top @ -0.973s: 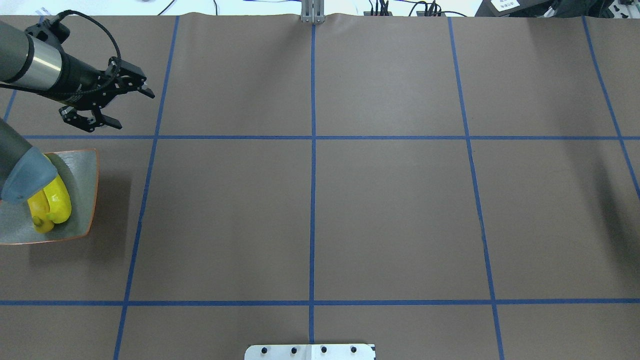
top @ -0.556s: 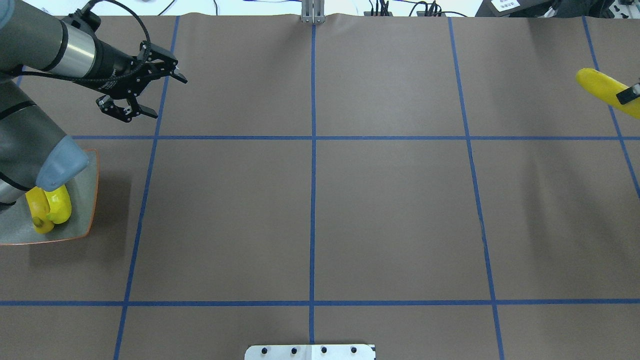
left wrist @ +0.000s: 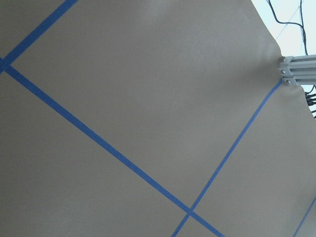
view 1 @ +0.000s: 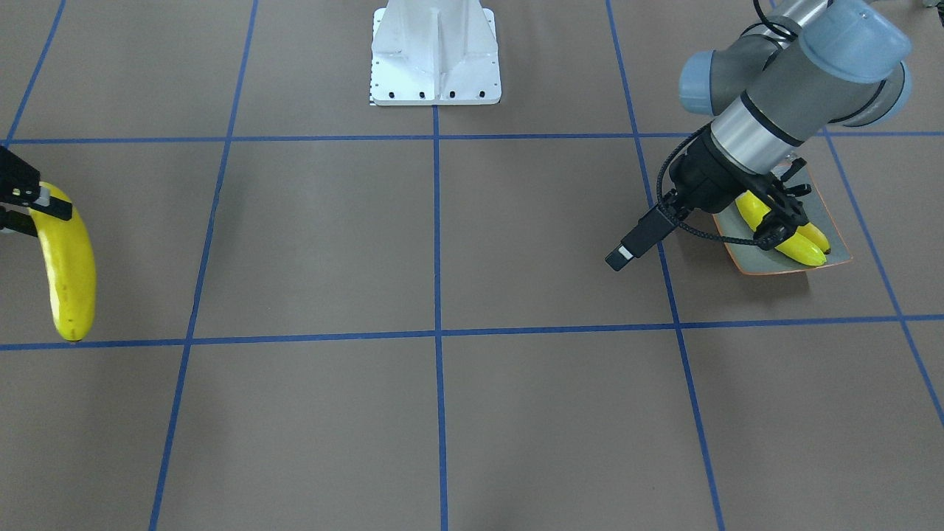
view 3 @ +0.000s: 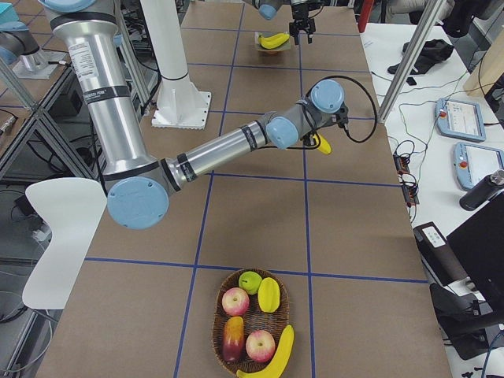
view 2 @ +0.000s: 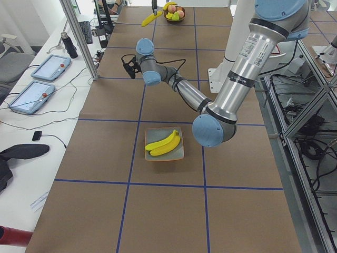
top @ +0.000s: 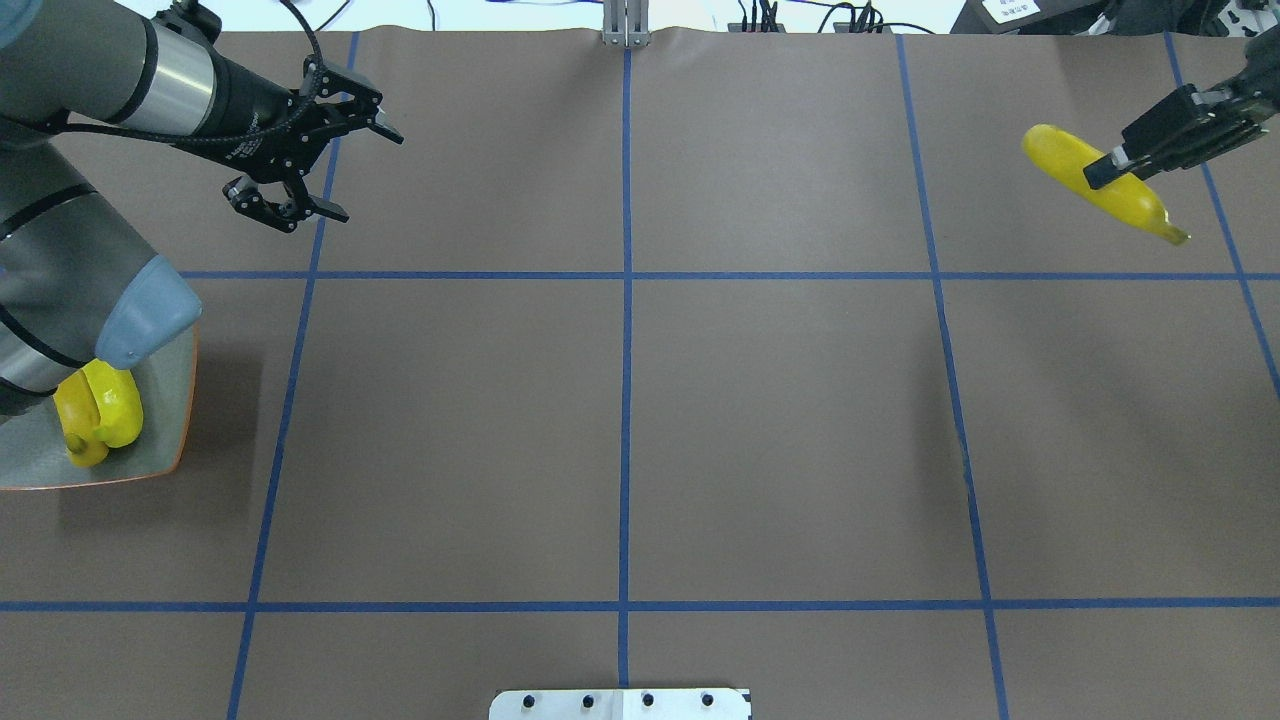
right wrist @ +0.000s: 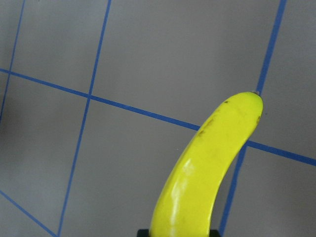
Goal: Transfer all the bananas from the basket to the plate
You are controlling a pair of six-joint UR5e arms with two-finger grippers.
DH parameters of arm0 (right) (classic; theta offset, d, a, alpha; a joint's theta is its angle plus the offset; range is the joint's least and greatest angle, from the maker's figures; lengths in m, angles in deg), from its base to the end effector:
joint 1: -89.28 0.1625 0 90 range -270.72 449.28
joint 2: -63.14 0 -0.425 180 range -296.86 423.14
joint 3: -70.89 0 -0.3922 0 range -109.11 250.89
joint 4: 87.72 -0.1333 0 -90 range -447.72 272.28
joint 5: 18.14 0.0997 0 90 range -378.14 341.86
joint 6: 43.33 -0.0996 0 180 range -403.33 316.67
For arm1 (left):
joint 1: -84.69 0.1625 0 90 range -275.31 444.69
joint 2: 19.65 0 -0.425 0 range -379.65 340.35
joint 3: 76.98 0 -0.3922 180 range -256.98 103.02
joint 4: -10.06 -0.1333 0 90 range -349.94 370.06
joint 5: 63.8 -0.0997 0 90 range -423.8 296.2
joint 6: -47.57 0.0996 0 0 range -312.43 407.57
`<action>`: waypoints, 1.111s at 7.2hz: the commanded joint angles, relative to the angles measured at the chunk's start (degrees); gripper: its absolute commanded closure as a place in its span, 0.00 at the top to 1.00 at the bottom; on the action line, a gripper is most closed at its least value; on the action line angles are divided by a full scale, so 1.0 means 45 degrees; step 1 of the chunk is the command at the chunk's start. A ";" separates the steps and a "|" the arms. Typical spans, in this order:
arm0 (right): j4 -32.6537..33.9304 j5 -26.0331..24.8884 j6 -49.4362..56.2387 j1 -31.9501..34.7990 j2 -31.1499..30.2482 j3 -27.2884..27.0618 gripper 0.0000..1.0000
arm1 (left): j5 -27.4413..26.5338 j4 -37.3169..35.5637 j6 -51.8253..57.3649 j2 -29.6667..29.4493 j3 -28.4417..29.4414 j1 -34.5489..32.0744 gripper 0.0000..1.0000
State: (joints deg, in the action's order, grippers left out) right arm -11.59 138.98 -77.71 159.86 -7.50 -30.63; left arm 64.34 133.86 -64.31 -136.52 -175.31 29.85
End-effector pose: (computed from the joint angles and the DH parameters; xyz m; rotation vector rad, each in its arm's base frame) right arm -0.1522 -0.5566 0.3195 0.1111 -1.2898 -0.2331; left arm 0.2992 -0.5494 0.2505 -0.2346 1.3007 -0.7461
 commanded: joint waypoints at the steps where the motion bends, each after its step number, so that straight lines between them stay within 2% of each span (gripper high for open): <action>1: -0.0315 -0.2051 -0.1457 -0.1671 0.1066 -0.0558 0.00 | -0.0019 0.0299 -0.0895 -0.0277 0.0033 0.0153 1.00; 3: -0.0375 -0.5192 -0.3618 -0.3448 0.1302 -0.1904 0.00 | -0.0020 0.0555 -0.1367 -0.0278 0.0034 0.0369 1.00; 5: -0.2763 -0.7539 -0.6565 -0.5148 0.1401 -0.1912 0.00 | -0.0020 0.0575 -0.1407 -0.0298 0.0014 0.0506 1.00; 8: -0.3982 -0.8078 -0.8893 -0.5976 0.1790 -0.1795 0.00 | -0.0039 0.0865 -0.2339 -0.0745 0.0033 0.0526 1.00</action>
State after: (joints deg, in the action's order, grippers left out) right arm -26.57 103.53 -112.91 134.13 -0.21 -39.07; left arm 64.23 136.83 -72.44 -138.99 -175.22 32.18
